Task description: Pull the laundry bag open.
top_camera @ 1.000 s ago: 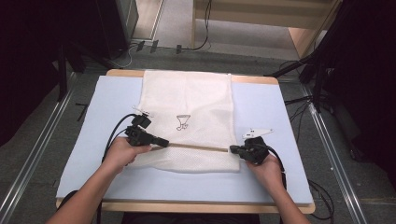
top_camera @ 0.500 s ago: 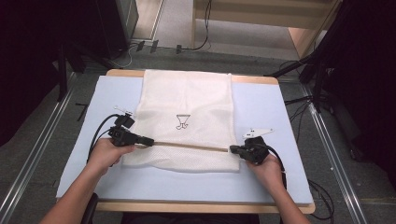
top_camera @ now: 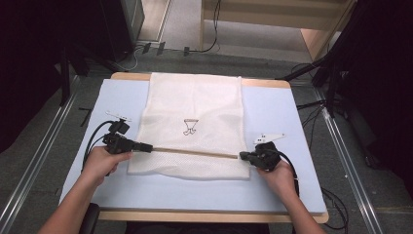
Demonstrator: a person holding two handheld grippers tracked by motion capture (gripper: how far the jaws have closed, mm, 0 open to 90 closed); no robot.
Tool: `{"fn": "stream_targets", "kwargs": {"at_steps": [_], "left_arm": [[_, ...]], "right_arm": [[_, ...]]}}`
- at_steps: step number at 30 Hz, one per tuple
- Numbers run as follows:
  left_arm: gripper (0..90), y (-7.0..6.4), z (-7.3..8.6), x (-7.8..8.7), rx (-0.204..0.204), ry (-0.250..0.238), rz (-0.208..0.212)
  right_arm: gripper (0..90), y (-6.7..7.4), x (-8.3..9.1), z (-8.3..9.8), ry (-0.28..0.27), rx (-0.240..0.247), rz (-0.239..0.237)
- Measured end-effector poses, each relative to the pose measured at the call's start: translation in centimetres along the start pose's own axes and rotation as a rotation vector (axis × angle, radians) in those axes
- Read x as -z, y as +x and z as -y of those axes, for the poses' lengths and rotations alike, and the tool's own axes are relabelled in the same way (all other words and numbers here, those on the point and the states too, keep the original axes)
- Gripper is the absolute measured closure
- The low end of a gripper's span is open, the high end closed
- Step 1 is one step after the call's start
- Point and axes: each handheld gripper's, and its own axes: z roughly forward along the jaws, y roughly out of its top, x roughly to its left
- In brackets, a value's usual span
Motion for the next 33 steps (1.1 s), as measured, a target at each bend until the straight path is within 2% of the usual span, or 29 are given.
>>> {"fn": "stream_targets", "kwargs": {"at_steps": [3,5,6,9,14,18,20,26,27,29,33], "left_arm": [[88.8,0.1,0.1,0.0,-0.003,0.016,-0.03],[88.8,0.5,0.1,0.2,0.022,0.008,-0.029],[88.8,0.6,0.2,0.3,0.023,0.012,-0.016],[88.8,0.4,0.2,0.3,0.01,0.012,-0.027],[88.8,1.0,0.4,1.0,0.023,0.005,-0.052],[88.8,1.0,0.6,1.5,0.014,-0.002,-0.075],[88.8,1.3,0.8,1.9,0.035,-0.015,-0.074],[88.8,2.6,1.6,3.6,0.049,-0.042,-0.093],[88.7,2.9,1.8,3.9,0.055,-0.05,-0.107],[88.7,3.4,2.3,4.6,0.051,-0.064,-0.108],[88.7,4.4,2.9,5.5,0.074,-0.076,-0.103]], "right_arm": [[90.0,0.0,0.0,0.0,0.003,-0.003,-0.001],[90.0,0.0,0.0,0.0,0.005,-0.001,0.0],[90.0,0.0,0.0,0.0,0.005,-0.002,0.0],[90.0,-0.1,0.0,-0.1,0.007,-0.002,-0.001],[90.0,-0.1,0.0,-0.1,0.007,-0.002,-0.003],[90.0,-0.1,0.0,-0.1,0.006,-0.003,-0.005],[90.0,-0.1,0.0,-0.1,0.007,-0.002,-0.005],[90.0,-0.2,0.0,-0.1,0.008,-0.007,-0.014],[90.0,-0.2,0.0,-0.1,0.009,-0.006,-0.015],[90.0,-0.2,0.0,-0.1,0.009,-0.007,-0.016],[90.0,-0.3,0.0,-0.1,0.013,-0.011,-0.019]]}}
